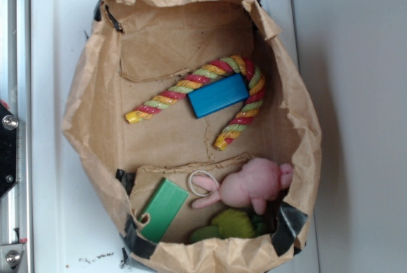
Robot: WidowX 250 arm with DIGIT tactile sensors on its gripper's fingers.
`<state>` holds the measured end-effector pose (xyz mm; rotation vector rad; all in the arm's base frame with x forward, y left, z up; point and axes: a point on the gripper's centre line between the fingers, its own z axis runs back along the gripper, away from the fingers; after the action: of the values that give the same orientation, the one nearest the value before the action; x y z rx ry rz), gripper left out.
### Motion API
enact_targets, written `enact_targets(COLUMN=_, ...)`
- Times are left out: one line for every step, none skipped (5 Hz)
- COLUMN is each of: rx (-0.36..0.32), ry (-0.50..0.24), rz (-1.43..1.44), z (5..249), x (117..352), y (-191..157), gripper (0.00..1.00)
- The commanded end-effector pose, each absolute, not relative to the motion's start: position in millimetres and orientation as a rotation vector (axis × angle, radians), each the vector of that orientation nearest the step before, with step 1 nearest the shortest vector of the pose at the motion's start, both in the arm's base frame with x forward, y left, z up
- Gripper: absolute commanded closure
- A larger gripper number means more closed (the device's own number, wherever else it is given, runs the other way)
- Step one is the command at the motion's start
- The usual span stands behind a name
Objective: Grab the green block.
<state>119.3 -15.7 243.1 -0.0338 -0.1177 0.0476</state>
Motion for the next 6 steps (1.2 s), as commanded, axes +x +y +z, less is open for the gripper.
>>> enact_targets(rx=-0.034, ry=-0.118, rz=0.048, z=243.1, x=119.3, y=-15.7, gripper=0.0)
enact_targets(rx=-0.071, ry=-0.165, rz=0.214, z=239.3, x=163.4, y=-17.9, gripper=0.0)
enact_targets(rx=-0.073, ry=-0.198, rz=0.276, z=231.5, x=188.6, y=-18.5, gripper=0.0)
enact_targets(rx=-0.068, ry=-0.222, rz=0.353, z=223.5, x=206.9, y=-19.3, gripper=0.0)
enact_targets(rx=-0.101, ry=-0.237, rz=0.483, z=212.8, x=221.7, y=-14.0, gripper=0.0)
enact_targets(rx=-0.105, ry=-0.232, rz=0.559, z=199.3, x=237.4, y=-7.4, gripper=0.0)
